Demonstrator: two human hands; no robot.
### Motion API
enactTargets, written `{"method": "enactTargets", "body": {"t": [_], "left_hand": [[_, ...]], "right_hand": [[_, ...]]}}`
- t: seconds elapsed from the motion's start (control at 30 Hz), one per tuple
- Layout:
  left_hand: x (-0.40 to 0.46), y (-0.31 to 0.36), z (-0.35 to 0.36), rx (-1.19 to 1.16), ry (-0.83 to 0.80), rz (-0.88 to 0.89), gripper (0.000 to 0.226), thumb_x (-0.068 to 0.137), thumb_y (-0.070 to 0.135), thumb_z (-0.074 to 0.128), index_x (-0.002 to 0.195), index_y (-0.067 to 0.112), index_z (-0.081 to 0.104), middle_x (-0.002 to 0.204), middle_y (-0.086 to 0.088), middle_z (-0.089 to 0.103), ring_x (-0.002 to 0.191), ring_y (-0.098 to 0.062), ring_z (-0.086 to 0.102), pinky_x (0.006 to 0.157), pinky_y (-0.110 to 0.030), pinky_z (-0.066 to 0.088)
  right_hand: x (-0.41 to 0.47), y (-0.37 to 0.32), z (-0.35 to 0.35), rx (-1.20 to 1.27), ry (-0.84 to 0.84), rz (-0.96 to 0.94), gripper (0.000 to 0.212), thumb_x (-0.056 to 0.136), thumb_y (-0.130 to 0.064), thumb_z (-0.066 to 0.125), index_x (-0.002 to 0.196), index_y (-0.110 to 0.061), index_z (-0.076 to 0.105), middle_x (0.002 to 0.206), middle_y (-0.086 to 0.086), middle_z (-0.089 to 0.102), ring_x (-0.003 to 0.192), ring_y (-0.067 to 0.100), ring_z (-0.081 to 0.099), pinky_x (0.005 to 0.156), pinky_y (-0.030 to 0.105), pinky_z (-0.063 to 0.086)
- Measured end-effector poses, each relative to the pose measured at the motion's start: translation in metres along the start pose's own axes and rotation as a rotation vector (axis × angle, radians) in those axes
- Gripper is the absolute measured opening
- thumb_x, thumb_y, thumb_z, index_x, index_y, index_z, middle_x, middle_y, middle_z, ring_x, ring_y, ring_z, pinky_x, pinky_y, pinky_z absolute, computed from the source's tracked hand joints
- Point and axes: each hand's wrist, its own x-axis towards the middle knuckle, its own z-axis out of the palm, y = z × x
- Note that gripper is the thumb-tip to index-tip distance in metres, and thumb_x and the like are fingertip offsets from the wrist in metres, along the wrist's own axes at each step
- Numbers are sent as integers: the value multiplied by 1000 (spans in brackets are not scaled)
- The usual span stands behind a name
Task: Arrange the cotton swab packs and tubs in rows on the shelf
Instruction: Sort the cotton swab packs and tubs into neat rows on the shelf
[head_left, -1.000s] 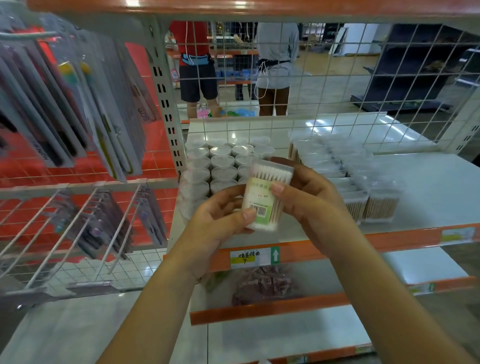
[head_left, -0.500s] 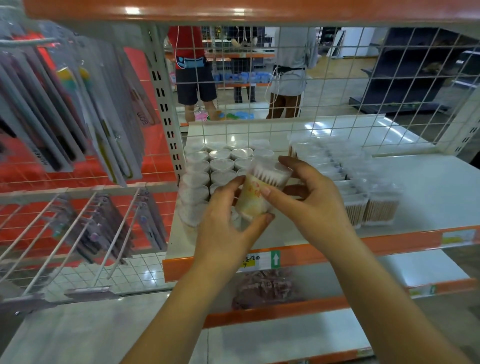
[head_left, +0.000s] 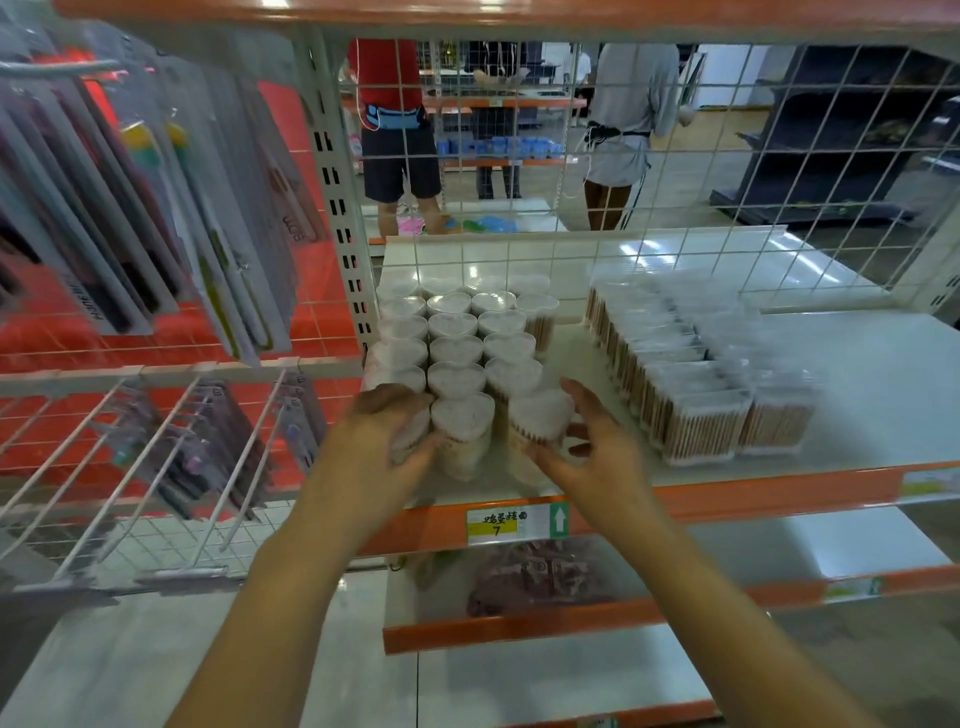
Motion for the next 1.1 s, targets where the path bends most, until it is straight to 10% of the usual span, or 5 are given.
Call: {"method": "enactTargets", "body": {"t": [0.33,0.5,1.1], "left_hand": [[-4,-31,1,37,23,-52,24,77,5,71,100,4,71,114,-10,62,105,-17,48,92,-22,29],[-3,-37,7,58,103,28,19,69,-4,71,86,2,74,100,-14,68,97,-32,60,86,-32,35],[-6,-47,13,2,123,28,21,72,12,61,87,6,74,102,-9,67,100,-12,52,92,1,24]], "right_hand": [[5,19,21,35,-7,-63,59,81,-23,70,134,-18,43,127,-3,49,109,3,44,78,-1,32],[8,20,21,15,5,-71,58,82,-23,69,134,-19,43,127,-1,51,107,2,43,82,16,37],[12,22,22,18,-8,-66,63,81,-22,70,136,-21,40,130,2,51,114,9,46,88,21,38]]}}
